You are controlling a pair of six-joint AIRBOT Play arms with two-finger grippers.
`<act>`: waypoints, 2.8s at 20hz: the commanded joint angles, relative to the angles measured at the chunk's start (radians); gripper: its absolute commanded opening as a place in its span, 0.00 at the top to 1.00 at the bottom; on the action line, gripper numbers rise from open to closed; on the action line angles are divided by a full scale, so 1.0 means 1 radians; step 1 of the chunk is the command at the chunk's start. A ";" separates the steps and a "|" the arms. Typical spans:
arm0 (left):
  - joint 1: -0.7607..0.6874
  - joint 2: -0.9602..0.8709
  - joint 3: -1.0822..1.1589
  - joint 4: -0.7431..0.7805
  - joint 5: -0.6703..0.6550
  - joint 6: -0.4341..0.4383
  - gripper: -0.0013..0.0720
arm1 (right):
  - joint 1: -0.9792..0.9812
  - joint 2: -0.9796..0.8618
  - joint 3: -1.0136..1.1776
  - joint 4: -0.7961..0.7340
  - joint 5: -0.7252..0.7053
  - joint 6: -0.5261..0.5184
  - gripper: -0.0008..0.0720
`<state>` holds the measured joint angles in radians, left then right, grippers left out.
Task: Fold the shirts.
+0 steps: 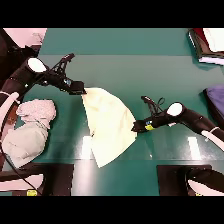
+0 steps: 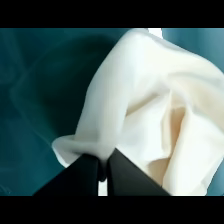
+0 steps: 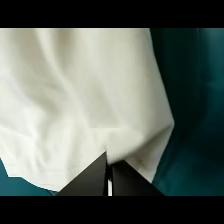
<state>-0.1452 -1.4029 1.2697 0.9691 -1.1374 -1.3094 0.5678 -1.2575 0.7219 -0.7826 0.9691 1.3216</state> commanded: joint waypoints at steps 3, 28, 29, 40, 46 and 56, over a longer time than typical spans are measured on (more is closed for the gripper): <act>0.000 0.190 0.088 0.178 -0.024 -0.029 0.95 | -0.087 0.118 0.196 -0.148 0.087 0.032 0.97; 0.000 0.411 0.105 -0.125 -0.313 0.013 0.95 | -0.365 0.196 0.653 -0.190 0.614 0.153 0.97; 0.000 0.373 0.023 -0.124 -0.281 0.031 0.95 | -0.362 0.158 0.579 -0.189 0.568 0.140 0.97; 0.044 -0.006 0.042 -0.072 0.157 0.086 0.18 | -0.520 -0.077 0.414 -0.178 0.071 0.116 0.97; 0.193 -0.003 0.130 -0.026 -0.147 0.076 0.18 | -0.656 -0.077 0.536 -0.179 0.202 0.109 0.34; 0.134 -0.003 -0.277 0.002 0.114 0.078 0.18 | -0.654 -0.077 0.560 -0.187 0.342 0.079 0.35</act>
<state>0.0097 -1.4055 1.0687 0.9665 -1.1381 -1.2293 -0.1020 -1.3334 1.2789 -0.9691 1.2881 1.4044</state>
